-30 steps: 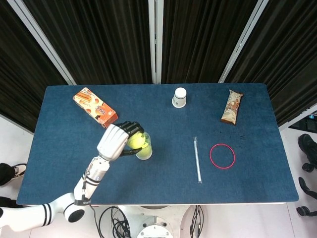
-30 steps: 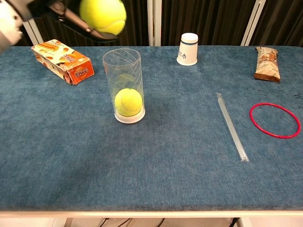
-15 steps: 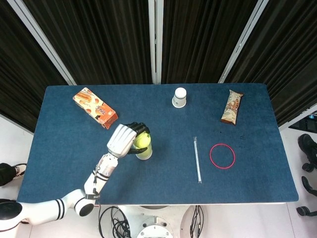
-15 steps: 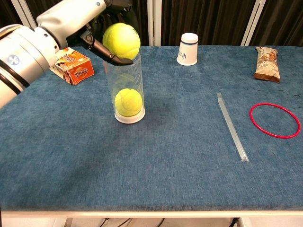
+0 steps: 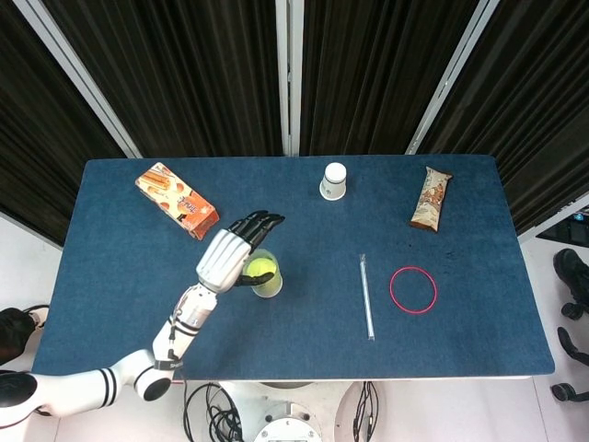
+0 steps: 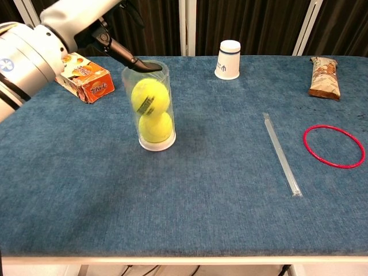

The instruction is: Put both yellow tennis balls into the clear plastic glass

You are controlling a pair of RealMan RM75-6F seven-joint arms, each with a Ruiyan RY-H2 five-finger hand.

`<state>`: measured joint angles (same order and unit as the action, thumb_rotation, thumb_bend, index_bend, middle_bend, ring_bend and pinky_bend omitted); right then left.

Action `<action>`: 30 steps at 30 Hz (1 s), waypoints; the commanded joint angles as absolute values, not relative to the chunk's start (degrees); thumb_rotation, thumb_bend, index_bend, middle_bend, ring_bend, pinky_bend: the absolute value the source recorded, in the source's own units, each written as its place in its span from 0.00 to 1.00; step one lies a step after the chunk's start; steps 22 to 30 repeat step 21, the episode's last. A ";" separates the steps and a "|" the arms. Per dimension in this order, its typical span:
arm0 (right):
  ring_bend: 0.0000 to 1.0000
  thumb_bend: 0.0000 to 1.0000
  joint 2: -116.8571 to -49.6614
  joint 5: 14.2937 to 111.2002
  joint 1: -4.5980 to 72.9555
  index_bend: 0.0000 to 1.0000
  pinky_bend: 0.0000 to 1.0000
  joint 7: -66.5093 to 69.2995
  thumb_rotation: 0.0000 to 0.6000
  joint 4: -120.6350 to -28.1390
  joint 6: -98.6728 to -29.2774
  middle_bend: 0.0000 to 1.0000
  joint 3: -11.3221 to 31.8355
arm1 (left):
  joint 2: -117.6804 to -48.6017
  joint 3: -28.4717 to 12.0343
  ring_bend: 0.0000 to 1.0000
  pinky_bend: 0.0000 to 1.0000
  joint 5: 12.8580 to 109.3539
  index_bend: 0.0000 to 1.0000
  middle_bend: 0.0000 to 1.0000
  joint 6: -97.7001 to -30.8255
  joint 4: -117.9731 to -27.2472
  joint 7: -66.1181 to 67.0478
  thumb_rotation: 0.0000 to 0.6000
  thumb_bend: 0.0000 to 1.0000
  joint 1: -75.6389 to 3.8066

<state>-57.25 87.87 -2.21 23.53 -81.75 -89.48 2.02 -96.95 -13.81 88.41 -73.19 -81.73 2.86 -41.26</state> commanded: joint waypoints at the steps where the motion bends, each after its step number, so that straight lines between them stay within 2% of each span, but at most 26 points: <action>1: 0.00 0.31 -57.17 87.97 -2.22 0.00 0.00 23.43 1.00 -81.99 -89.58 0.00 2.02 | -94.04 -12.77 0.11 0.33 89.16 0.11 0.14 -75.11 -85.42 5.09 1.00 0.11 -39.53; 7: 0.00 0.31 -57.20 88.36 -2.32 0.00 0.00 22.52 1.00 -82.75 -89.75 0.00 1.78 | -84.82 -6.90 0.09 0.27 91.86 0.13 0.15 -83.09 -92.19 14.02 1.00 0.08 -30.95; 11: 0.00 0.31 -58.11 89.26 -1.93 0.00 0.00 21.17 1.00 -82.90 -89.41 0.00 1.42 | -80.25 -1.73 0.01 0.17 91.19 0.12 0.11 -88.22 -90.16 14.83 1.00 0.06 -23.50; 15: 0.00 0.31 -59.12 90.69 -1.21 0.00 0.00 19.00 1.00 -83.59 -89.12 0.00 1.08 | -78.00 2.14 0.00 0.11 89.02 0.07 0.05 -91.25 -86.63 13.13 1.00 0.06 -16.98; 19: 0.00 0.31 -59.61 91.92 -0.71 0.00 0.00 16.85 1.00 -84.61 -89.45 0.00 0.98 | -76.91 4.22 0.00 0.08 87.35 0.01 0.00 -91.87 -85.01 11.14 1.00 0.06 -13.04; 30: 0.00 0.31 -59.69 92.23 -0.52 0.00 0.00 15.94 1.00 -85.10 -89.33 0.00 0.87 | -76.21 4.74 0.00 0.07 86.88 0.01 0.00 -91.67 -85.03 10.41 1.00 0.06 -11.85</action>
